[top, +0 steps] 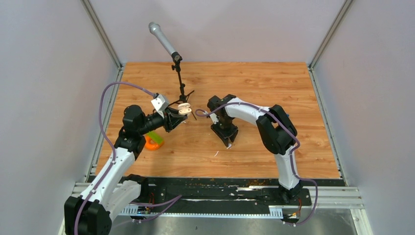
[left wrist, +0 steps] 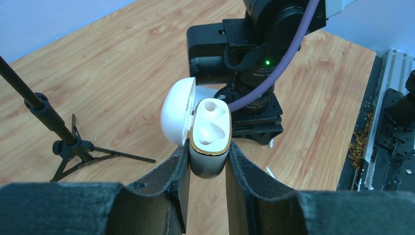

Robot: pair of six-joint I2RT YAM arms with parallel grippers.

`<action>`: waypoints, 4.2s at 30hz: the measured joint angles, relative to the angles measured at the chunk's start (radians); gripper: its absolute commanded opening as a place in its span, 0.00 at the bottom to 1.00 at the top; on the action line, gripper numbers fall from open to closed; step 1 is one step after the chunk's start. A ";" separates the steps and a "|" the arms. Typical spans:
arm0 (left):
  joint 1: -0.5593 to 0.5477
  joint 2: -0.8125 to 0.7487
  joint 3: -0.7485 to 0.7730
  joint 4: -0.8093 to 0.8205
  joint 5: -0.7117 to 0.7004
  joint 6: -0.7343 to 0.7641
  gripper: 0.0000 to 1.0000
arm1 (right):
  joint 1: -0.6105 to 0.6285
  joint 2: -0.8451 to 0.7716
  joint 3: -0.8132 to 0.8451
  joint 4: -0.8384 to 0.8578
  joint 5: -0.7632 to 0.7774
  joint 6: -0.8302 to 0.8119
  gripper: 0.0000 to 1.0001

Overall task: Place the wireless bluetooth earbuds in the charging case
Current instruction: Pick up the earbud from the center of the board.

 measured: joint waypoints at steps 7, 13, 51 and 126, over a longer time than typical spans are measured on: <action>0.000 -0.001 -0.002 0.006 0.000 -0.002 0.02 | -0.097 -0.045 0.000 0.024 -0.143 -0.096 0.40; 0.000 -0.001 -0.002 0.005 0.000 -0.001 0.02 | -0.182 -0.113 -0.007 0.034 -0.178 -0.098 0.47; 0.000 0.002 -0.002 0.001 -0.003 0.000 0.02 | -0.079 0.015 -0.014 -0.036 -0.195 0.029 0.22; 0.000 0.000 -0.029 0.041 -0.019 -0.027 0.03 | -0.061 -0.048 -0.100 -0.013 -0.028 -0.042 0.28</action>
